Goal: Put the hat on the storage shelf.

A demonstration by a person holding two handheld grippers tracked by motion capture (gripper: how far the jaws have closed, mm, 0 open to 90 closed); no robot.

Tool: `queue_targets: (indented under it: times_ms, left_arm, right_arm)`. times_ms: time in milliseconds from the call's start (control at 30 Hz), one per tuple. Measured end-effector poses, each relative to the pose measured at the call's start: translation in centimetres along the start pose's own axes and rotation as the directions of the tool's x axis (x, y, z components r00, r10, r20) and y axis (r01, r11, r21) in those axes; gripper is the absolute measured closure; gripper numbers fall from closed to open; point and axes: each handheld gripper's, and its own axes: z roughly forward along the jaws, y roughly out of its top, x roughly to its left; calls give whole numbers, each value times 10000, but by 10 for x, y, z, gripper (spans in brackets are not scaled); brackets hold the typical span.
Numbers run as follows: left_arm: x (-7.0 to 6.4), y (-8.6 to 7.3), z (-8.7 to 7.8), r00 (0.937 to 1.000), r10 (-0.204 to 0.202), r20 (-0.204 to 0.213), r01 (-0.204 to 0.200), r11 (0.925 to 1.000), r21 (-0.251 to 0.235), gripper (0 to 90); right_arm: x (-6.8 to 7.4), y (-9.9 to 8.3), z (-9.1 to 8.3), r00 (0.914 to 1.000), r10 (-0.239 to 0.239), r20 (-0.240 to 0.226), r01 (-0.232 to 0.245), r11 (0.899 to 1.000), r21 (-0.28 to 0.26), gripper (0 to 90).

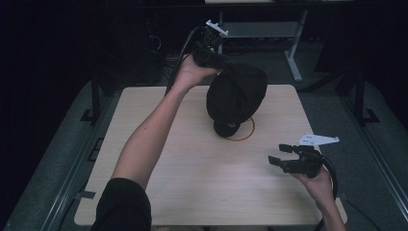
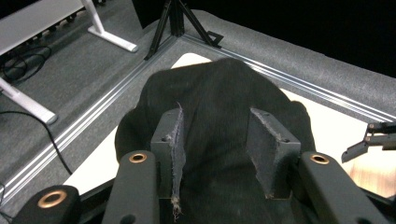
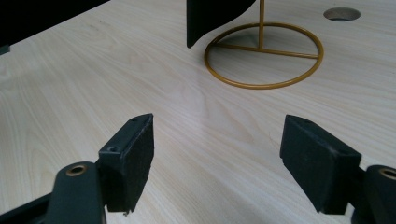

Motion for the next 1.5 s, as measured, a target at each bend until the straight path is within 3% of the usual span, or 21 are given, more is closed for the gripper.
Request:
queue_targets:
  times_ms: [400,533,1033,1500]
  left_arm:
    - [-4,-24,-12,9995,-305,-54,304,9993,-200,536]
    - [-5,-32,-16,9990,-420,121,423,9989,-188,531]
    - [-10,-60,-38,9990,-433,-142,429,9986,-294,506]
    - [-11,-85,-57,9967,-758,-290,741,9958,-544,483]
  right_arm:
    - [1,0,4,10000,-50,57,50,10000,-24,240]
    - [2,1,4,9999,-103,89,104,9999,-83,234]
    - [7,3,10,9994,-308,136,308,9995,44,222]
    - [8,5,11,9990,-379,218,378,9993,61,221]
